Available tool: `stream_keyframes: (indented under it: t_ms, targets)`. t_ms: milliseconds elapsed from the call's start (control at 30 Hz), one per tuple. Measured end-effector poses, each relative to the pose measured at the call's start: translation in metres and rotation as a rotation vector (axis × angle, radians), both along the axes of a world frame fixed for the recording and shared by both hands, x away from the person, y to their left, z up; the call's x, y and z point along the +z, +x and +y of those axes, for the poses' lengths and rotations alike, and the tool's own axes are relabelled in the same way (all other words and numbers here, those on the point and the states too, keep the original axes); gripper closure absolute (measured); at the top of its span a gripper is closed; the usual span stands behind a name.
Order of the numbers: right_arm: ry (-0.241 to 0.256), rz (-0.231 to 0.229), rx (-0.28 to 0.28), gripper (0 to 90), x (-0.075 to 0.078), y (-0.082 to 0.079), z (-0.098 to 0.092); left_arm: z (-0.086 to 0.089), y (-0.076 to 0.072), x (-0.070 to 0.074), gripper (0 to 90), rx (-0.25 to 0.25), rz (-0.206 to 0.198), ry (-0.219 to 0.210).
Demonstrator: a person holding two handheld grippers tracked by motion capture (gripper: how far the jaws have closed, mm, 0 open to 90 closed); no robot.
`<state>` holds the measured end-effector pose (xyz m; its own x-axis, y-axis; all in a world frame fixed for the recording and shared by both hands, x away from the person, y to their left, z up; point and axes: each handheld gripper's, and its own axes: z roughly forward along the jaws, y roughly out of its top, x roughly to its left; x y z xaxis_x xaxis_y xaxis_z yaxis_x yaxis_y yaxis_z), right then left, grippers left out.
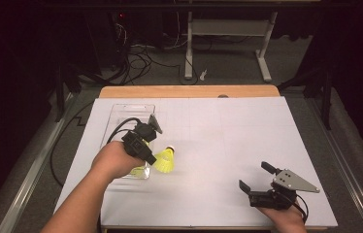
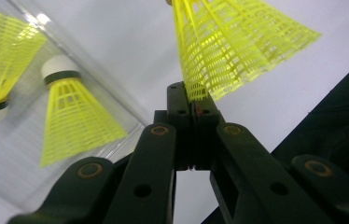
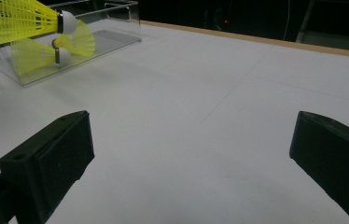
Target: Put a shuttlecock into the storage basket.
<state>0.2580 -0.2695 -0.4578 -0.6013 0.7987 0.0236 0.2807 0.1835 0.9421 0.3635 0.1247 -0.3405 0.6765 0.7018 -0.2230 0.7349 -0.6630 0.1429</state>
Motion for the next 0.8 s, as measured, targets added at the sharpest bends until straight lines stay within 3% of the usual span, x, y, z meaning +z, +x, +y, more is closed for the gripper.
stream_keyframes:
  t_ms: [400, 800]
  targets:
    - [-0.001, -0.006, 0.01, 0.4, 0.002, -0.002, 0.003, 0.033, 0.003, 0.013, 89.6, 0.06, -0.008, -0.001]
    - [-0.012, -0.015, 0.018, 0.4, 0.002, -0.003, 0.004, 0.061, 0.008, 0.013, 89.6, 0.116, -0.003, 0.001]
